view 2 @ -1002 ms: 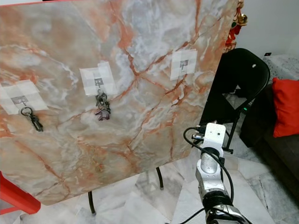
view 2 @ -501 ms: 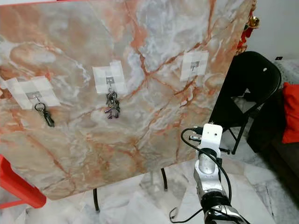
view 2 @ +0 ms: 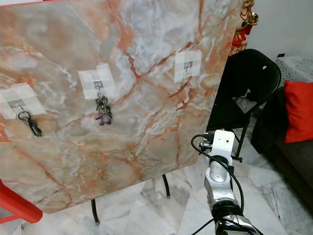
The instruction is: Hang keys on a hook
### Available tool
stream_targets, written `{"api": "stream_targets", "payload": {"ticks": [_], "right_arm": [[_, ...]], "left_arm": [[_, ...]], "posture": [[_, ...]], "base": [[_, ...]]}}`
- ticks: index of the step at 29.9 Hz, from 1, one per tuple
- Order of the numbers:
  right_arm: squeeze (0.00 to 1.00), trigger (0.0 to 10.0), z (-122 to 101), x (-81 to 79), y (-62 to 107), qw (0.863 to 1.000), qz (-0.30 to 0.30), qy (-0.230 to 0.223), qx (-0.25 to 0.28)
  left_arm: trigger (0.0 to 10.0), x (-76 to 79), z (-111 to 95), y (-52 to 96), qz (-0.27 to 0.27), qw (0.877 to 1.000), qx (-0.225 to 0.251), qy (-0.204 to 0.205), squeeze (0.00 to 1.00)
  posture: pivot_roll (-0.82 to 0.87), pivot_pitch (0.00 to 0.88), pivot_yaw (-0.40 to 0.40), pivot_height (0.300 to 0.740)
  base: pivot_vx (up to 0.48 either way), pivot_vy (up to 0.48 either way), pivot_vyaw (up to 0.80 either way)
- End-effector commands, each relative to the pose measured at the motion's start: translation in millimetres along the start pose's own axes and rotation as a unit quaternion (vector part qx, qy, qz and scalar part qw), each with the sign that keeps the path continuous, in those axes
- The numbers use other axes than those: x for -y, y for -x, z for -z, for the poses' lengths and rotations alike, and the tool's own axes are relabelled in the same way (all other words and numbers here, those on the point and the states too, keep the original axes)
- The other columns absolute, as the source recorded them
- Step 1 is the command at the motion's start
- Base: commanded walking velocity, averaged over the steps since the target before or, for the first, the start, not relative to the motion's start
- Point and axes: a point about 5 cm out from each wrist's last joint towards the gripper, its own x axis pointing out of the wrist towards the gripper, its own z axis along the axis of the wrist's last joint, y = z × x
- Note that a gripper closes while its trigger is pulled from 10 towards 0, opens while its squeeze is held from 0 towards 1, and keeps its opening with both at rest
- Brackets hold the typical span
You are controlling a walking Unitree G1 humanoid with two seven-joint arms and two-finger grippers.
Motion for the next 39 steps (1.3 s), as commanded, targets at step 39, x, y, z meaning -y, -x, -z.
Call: {"api": "stream_targets", "payload": {"ticks": [39], "right_arm": [[0.0, 10.0, -5.1, -12.9, 0.4, 0.999, -0.032, 0.002, 0.008]], "left_arm": [[10.0, -3.8, 1.1, 0.8, -0.003, 1.0, 0.003, 0.006, 0.0]], "posture": [[0.06, 0.0, -0.022, 0.73]], "base": [[0.117, 0.012, 0.04]]}}
